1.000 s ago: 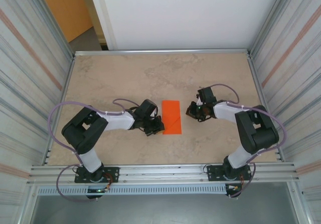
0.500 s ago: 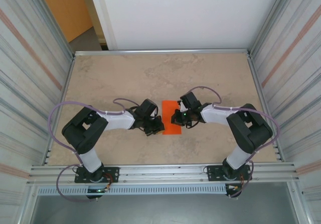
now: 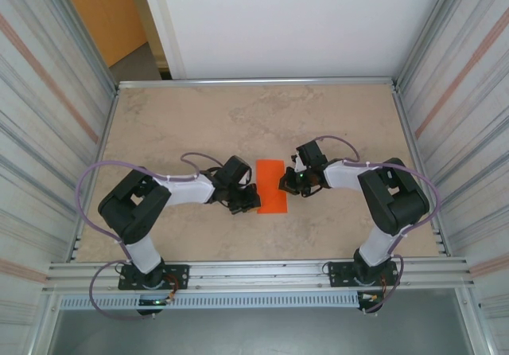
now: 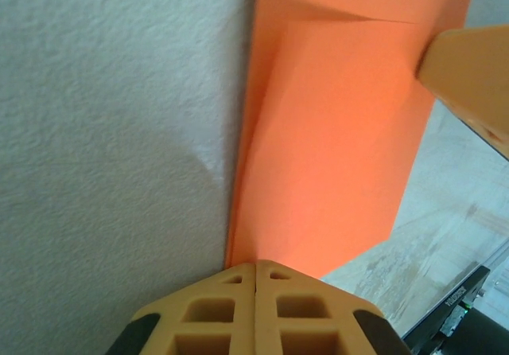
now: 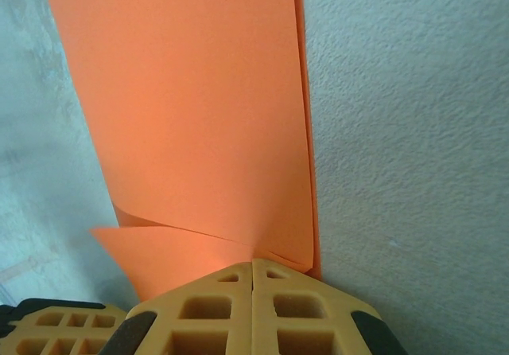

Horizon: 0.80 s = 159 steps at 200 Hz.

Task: Fold a paper plane with a square sheet of paper (pick it up from the middle)
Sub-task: Fold the triangle a second time at the center of the table.

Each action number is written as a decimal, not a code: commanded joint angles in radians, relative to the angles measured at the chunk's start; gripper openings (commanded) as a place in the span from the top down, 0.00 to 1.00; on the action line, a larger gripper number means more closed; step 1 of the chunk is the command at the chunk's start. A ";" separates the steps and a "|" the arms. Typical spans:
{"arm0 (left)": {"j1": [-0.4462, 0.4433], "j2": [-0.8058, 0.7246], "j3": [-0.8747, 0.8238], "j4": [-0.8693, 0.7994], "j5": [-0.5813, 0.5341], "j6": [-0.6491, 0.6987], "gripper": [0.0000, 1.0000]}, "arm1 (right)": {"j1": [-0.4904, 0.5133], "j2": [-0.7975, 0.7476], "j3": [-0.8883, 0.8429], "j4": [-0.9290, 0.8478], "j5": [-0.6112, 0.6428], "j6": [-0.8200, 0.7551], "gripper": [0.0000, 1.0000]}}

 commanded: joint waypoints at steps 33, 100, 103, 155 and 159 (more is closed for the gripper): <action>-0.016 0.034 0.139 -0.036 0.016 0.089 0.91 | -0.004 0.063 -0.007 -0.103 0.075 -0.013 0.98; -0.025 0.154 0.230 -0.092 0.021 0.104 0.94 | -0.007 0.069 -0.015 -0.110 0.080 -0.003 0.98; -0.025 0.155 0.229 -0.090 0.023 0.104 0.95 | -0.007 0.068 -0.015 -0.111 0.080 -0.003 0.98; -0.015 0.169 0.152 -0.068 0.039 0.082 0.96 | -0.010 0.084 -0.019 -0.130 0.091 -0.007 0.98; -0.013 0.167 0.139 -0.059 0.046 0.074 0.96 | -0.011 0.088 -0.019 -0.135 0.093 -0.008 0.98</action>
